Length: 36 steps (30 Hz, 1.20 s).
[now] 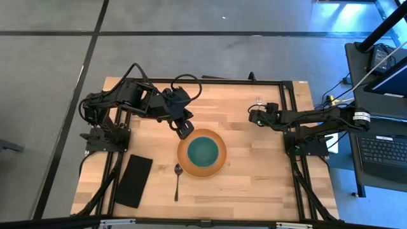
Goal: Set table place
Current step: Put the blue fork to the right of the orange plate
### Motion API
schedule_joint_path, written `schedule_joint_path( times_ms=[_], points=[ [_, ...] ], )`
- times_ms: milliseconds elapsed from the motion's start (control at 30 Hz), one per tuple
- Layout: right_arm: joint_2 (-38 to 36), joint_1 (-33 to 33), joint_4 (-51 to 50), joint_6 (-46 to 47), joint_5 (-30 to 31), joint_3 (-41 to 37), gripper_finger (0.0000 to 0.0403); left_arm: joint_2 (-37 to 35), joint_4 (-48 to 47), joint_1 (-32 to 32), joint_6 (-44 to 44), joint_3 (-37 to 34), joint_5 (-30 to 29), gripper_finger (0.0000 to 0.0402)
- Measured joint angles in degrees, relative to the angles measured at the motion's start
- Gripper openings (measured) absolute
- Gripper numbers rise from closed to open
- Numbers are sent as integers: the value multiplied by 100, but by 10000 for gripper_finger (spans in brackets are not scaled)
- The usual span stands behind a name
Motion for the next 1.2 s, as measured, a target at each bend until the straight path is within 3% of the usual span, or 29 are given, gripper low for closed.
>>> schedule_joint_path(
  times_ms=[167,400,567,900,1033,1200],
  points=[
    [2,-139,653,-445,-35,-160,138,0,0,0,0,0,0,15],
    [35,-302,725,-538,-42,-163,138,0,0,0,0,0,-1,4],
    [488,-344,900,-545,-218,-162,138,0,-1,0,0,0,0,1],
    [1254,-339,1619,-565,185,-128,134,0,-2,0,0,-1,-2,25],
    [1327,-339,1607,-602,282,-135,102,0,0,0,0,-2,-2,34],
    [1327,-370,1519,-806,284,-139,31,0,-1,0,0,-2,-2,44]
  ],
)
